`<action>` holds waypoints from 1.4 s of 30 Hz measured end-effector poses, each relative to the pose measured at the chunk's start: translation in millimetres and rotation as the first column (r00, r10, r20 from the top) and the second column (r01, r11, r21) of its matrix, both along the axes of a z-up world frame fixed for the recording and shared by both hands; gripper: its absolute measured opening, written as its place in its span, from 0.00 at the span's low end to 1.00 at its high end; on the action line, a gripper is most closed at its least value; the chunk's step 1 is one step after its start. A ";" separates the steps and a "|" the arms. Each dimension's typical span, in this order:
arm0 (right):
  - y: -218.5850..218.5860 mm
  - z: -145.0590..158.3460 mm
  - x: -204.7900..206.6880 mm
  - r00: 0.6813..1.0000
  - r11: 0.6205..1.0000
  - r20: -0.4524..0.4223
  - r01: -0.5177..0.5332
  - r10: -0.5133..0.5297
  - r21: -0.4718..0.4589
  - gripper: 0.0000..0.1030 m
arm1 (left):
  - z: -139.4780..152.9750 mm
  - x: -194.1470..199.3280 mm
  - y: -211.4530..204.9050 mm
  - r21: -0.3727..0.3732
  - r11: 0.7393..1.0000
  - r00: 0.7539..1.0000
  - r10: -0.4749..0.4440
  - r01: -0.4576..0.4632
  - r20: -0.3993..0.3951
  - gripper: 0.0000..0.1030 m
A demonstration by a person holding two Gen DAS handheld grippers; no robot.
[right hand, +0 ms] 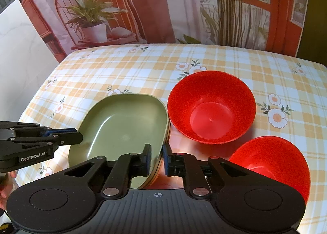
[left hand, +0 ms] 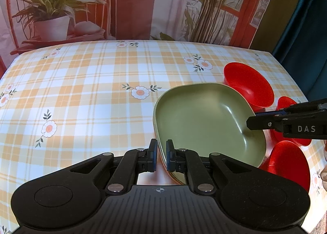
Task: Organize plates and bowls
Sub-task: 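Set the green-on-orange plate stack on the table and open the left gripper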
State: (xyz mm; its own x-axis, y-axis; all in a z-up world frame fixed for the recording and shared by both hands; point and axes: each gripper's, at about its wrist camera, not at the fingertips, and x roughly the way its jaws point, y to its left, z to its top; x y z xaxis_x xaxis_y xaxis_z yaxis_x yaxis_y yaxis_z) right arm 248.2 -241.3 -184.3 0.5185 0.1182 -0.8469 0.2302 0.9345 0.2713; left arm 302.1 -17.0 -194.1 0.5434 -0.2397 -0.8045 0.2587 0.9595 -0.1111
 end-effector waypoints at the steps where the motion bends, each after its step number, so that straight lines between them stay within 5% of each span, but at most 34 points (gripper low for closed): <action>1: -0.1 0.8 0.1 1.000 1.000 0.001 -0.001 0.001 0.000 0.18 | -0.1 0.2 0.1 0.000 1.000 1.000 0.000 0.000 -0.001 0.09; 12: -1.9 2.7 -2.4 1.000 1.000 -0.003 -0.004 0.004 -0.008 0.05 | -1.2 0.4 0.6 -0.005 1.000 1.000 0.004 -0.004 -0.003 0.09; 34: -3.3 -4.9 -2.4 1.000 1.000 -0.006 0.015 -0.015 0.012 0.05 | -1.0 2.1 -0.1 -0.002 1.000 1.000 0.010 -0.010 -0.005 0.09; 42: -15.3 17.1 -14.4 0.997 0.999 0.070 0.044 -0.044 0.004 0.09 | 21.2 -5.0 -6.9 -0.011 1.000 0.998 0.002 -0.001 0.056 0.09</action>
